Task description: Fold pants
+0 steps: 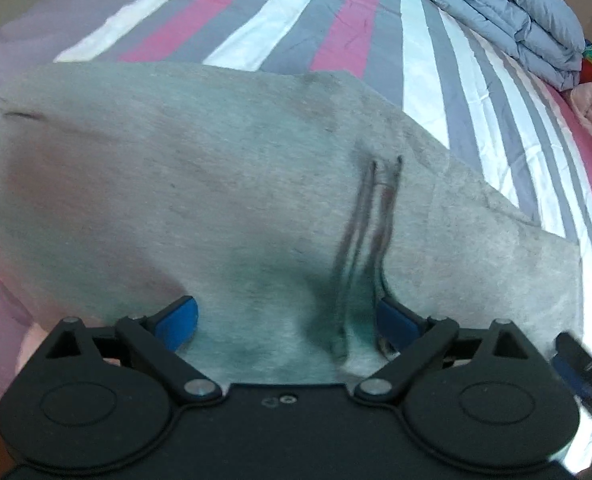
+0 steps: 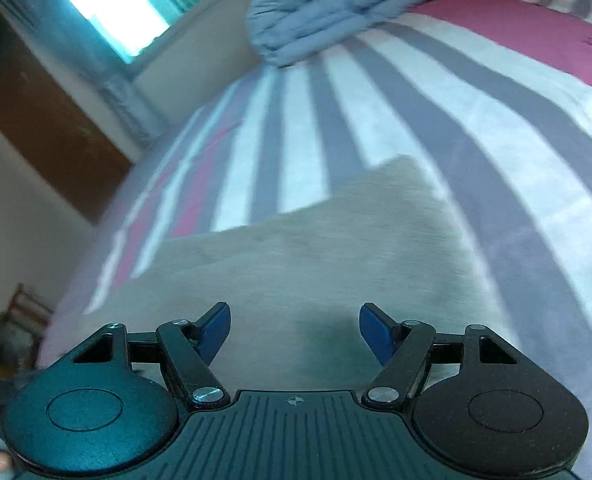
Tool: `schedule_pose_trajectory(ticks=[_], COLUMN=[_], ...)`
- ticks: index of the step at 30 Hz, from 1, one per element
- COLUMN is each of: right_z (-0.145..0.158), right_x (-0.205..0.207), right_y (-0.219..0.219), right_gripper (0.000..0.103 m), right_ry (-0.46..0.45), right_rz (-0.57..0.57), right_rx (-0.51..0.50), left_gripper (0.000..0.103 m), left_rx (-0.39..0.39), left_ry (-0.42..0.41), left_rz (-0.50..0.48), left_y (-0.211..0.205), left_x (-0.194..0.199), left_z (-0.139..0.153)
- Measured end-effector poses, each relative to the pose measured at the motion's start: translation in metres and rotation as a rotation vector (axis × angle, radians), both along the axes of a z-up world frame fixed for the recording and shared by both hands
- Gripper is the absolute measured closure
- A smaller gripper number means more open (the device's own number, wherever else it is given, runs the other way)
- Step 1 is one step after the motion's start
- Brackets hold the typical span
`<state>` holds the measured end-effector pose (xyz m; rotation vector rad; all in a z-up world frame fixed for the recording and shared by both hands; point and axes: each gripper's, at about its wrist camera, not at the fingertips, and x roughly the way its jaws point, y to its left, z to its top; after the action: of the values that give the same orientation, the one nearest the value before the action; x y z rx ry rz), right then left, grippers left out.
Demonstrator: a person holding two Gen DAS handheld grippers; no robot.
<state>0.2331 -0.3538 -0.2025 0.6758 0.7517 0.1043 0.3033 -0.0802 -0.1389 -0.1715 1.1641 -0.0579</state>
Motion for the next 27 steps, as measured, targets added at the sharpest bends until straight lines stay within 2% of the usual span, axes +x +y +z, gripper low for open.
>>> schedule_pose_trajectory(ticks=[1, 2, 4, 7, 9, 10, 13, 15, 16, 18, 20, 22, 24, 25, 27], right_z=[-0.003, -0.004, -0.004, -0.007, -0.01, -0.013, -0.011, -0.01, -0.012, -0.011, -0.01, -0.011, -0.012, -0.013, -0.013], right_x=[-0.004, -0.007, -0.011, -0.007, -0.009, -0.008, -0.016, -0.023, -0.023, -0.026, -0.027, -0.028, -0.029, -0.029, -0.03], right_y=[-0.003, -0.005, -0.007, -0.007, -0.005, -0.007, -0.01, -0.013, -0.016, -0.019, -0.018, -0.018, -0.018, -0.017, -0.016], right_gripper=[0.032, 0.032, 0.032, 0.032, 0.032, 0.032, 0.032, 0.032, 0.032, 0.032, 0.032, 0.032, 0.032, 0.032, 0.032], right_ry=[0.0, 0.0, -0.011, -0.015, -0.007, -0.01, -0.015, -0.015, -0.014, -0.017, -0.021, -0.026, -0.031, -0.033, -0.036], right_rz=[0.001, 0.006, 0.002, 0.012, 0.006, -0.001, -0.003, -0.012, -0.014, -0.015, -0.01, -0.009, -0.014, -0.015, -0.012], right_rx=[-0.003, -0.009, -0.02, -0.032, -0.01, 0.004, 0.026, 0.06, 0.079, 0.096, 0.091, 0.085, 0.089, 0.088, 0.079], left_gripper=[0.022, 0.023, 0.019, 0.017, 0.013, 0.011, 0.012, 0.013, 0.021, 0.027, 0.034, 0.071, 0.09, 0.095, 0.097], left_rx=[0.003, 0.007, -0.013, -0.103, -0.18, -0.195, -0.175, -0.217, -0.255, -0.323, -0.315, -0.313, -0.323, -0.331, -0.332], left_ry=[0.003, 0.001, -0.014, 0.043, 0.046, 0.05, 0.082, 0.066, 0.066, 0.09, 0.078, 0.064, 0.035, 0.026, -0.02], left_rz=[0.015, 0.049, 0.109, 0.093, 0.086, 0.08, 0.064, 0.045, 0.034, 0.012, 0.017, 0.03, 0.051, 0.056, 0.055], left_y=[0.001, 0.006, 0.02, 0.025, 0.023, 0.02, 0.005, -0.003, -0.006, -0.011, -0.015, -0.014, -0.008, -0.006, -0.006], left_x=[-0.001, -0.004, -0.01, -0.006, -0.005, -0.004, 0.003, 0.001, 0.002, 0.005, 0.005, 0.004, -0.002, -0.004, -0.01], left_z=[0.002, 0.005, 0.011, 0.008, 0.01, 0.009, -0.002, -0.004, -0.006, -0.011, -0.013, -0.014, -0.011, -0.009, -0.001])
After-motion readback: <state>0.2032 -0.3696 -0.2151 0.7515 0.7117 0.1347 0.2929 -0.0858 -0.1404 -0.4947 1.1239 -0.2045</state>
